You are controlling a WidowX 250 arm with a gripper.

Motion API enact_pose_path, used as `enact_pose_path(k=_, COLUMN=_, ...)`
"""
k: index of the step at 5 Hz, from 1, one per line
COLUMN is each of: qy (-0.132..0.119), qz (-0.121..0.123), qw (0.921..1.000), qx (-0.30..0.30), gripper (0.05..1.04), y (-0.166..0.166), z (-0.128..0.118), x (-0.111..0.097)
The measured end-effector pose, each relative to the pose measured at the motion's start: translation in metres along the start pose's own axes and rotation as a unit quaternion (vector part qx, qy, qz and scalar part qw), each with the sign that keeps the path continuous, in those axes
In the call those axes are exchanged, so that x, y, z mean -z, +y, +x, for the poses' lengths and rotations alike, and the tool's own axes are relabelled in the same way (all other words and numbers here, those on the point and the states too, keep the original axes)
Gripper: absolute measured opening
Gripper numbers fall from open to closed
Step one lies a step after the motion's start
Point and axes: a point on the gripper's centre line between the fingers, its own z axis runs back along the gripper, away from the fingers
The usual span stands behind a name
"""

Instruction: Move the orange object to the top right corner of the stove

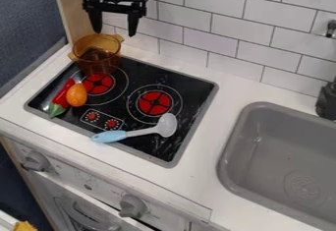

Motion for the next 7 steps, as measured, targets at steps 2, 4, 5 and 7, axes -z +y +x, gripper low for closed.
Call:
enact_pose_path(k=2, qy=0.036, qz=-0.016, qw=0.9992, qx=0.012, gripper=1.0, y=-0.005, z=-0.032, x=0.027)
enact_pose_path(k=4, qy=0.021, qz=-0.012, qw=0.9997, qx=-0.007, gripper=1.0, y=0.015, z=-0.055, x=0.017)
enact_pose_path(k=5, qy=0.04, qz=0.01, qw=0.999, qx=-0.017, gripper=1.0, y=0.027, z=-0.072, x=0.029)
enact_pose_path(k=7, qy=0.076, qz=0.049, qw=0.9945, qx=-0.054, gripper=1.0, y=0.052, z=-0.087, x=0.052)
